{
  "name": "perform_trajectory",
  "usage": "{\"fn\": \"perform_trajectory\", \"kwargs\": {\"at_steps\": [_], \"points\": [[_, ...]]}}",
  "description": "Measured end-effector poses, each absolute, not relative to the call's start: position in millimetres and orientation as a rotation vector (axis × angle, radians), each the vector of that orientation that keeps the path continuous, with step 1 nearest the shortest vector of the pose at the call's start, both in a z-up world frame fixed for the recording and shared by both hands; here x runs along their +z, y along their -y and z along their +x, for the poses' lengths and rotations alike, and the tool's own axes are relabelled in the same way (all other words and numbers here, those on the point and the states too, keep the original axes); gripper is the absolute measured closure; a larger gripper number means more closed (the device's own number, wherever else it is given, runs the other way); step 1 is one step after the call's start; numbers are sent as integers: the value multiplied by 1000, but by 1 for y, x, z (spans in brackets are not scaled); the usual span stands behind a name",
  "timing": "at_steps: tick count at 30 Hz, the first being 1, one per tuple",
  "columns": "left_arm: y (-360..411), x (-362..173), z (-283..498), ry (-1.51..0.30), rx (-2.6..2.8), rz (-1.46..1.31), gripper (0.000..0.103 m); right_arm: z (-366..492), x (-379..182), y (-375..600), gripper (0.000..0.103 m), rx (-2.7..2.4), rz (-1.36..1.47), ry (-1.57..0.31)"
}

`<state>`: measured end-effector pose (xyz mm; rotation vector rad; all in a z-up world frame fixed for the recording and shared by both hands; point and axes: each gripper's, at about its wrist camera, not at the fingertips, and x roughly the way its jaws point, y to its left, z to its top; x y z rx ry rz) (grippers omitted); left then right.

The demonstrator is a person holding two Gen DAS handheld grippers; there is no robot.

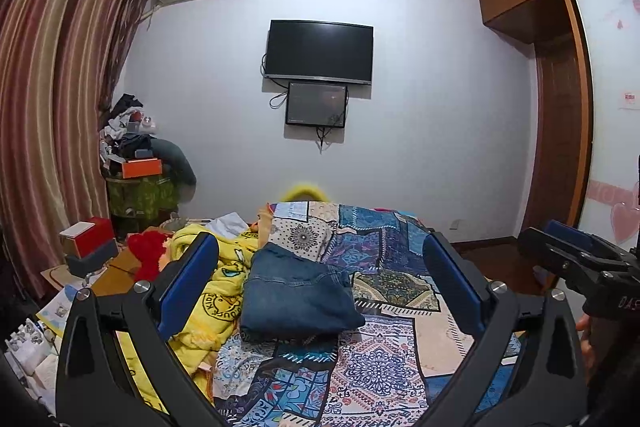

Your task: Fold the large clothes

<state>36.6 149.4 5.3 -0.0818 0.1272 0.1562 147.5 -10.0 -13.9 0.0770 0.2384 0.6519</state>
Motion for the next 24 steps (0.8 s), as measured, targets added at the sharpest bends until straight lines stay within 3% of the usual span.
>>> {"fn": "perform_trajectory", "kwargs": {"at_steps": [24], "points": [[-149,0,46,-163,116,-86,1,152,-15,10,0,623,79,-248]]}}
